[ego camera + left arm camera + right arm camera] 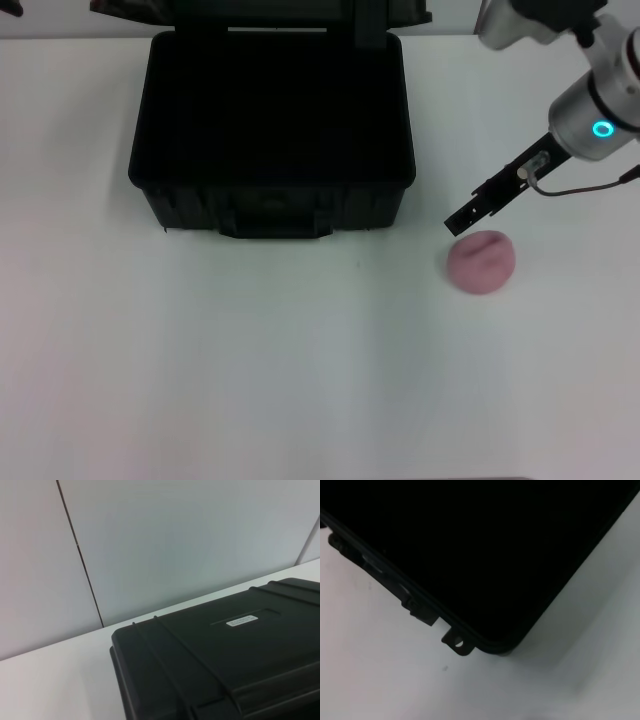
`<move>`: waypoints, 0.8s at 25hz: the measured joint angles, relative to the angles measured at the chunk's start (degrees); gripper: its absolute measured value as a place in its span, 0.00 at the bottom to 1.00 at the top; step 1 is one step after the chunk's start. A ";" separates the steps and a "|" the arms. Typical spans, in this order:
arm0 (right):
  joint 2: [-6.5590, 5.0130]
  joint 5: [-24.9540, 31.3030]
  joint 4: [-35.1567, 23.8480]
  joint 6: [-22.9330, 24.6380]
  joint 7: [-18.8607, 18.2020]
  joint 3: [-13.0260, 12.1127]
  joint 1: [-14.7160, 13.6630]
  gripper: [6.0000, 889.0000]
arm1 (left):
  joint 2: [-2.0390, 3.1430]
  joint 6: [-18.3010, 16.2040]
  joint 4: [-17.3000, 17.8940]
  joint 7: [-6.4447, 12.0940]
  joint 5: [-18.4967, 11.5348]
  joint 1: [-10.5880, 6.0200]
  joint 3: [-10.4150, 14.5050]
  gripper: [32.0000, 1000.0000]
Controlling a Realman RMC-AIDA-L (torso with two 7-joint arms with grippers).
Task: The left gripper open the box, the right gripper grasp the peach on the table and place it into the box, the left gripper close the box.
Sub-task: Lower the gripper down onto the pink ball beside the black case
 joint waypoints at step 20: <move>0.52 -0.66 9.84 -9.54 -0.05 -8.92 1.48 0.93 | 0.00 -0.23 -0.01 0.00 -0.18 -0.10 0.09 0.39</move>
